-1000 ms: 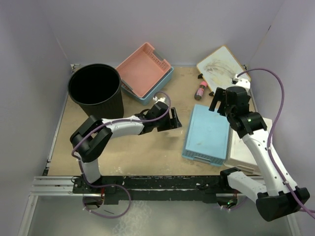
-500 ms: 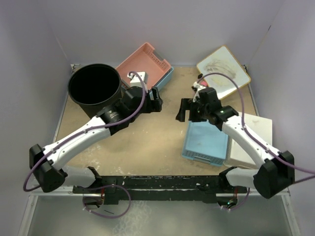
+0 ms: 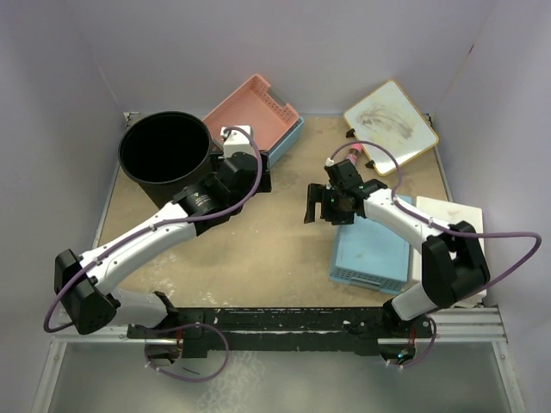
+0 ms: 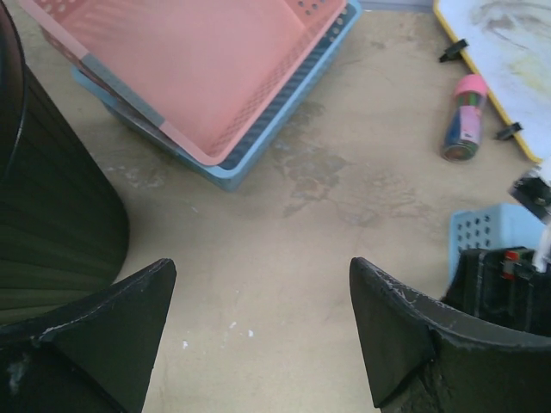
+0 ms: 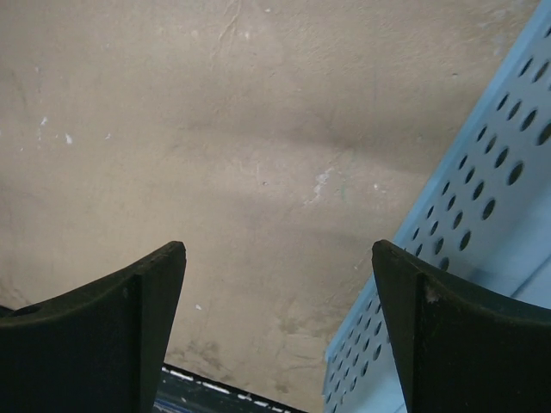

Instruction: Turn the large container upside down

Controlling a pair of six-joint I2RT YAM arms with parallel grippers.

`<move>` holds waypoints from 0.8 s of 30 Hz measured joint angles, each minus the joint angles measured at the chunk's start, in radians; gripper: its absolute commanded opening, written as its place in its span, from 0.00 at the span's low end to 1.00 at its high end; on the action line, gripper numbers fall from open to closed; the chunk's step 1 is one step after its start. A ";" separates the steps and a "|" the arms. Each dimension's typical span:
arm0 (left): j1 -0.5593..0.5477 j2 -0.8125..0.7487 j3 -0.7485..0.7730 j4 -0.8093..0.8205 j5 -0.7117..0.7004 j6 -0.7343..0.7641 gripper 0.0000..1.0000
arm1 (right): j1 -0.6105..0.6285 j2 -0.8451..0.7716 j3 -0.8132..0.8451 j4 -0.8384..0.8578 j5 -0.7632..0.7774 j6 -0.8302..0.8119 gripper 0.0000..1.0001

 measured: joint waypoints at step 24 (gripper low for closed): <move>0.214 0.735 0.664 -0.236 0.040 0.266 0.81 | -0.002 -0.222 -0.006 -0.019 0.156 -0.052 0.92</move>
